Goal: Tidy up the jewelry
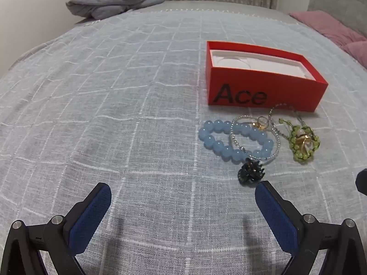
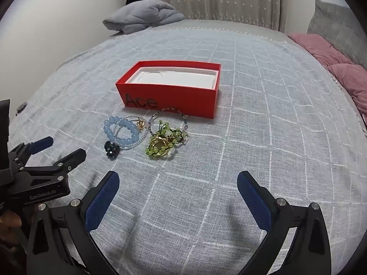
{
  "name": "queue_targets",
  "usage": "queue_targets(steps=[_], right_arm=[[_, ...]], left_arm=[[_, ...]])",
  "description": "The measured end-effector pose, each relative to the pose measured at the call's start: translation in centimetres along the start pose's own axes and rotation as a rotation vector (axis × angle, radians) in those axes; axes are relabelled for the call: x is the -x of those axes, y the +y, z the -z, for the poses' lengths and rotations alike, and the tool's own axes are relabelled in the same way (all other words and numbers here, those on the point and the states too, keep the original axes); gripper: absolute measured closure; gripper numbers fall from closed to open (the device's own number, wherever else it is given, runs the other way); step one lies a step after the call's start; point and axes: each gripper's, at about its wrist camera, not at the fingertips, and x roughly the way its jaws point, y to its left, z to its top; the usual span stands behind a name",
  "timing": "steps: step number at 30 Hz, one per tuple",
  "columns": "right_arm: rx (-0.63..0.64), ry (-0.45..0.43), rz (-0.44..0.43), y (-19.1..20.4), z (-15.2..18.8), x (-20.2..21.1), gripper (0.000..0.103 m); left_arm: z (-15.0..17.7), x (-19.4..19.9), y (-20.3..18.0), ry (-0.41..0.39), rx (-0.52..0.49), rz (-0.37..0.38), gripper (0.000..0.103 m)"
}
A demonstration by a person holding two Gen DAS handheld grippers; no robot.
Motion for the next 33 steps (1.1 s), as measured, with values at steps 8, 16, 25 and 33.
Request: queue_targets(steps=[8, 16, 25, 33], right_arm=[[0.000, -0.001, 0.006, 0.0, 0.0, -0.1, 0.000], [0.001, -0.002, 0.005, 0.1, 0.0, -0.1, 0.000], [0.001, -0.001, 0.003, 0.0, 0.0, -0.1, 0.000], [0.002, -0.006, -0.002, 0.1, 0.0, -0.1, 0.000]], left_arm=[[0.0, 0.1, 0.1, -0.007, -0.020, 0.002, 0.000], [0.1, 0.3, -0.2, -0.029, -0.041, -0.002, 0.000], [0.2, 0.4, -0.6, -0.045, -0.066, -0.021, 0.000], [0.0, 0.3, -0.5, 0.017, -0.068, -0.026, 0.000]])
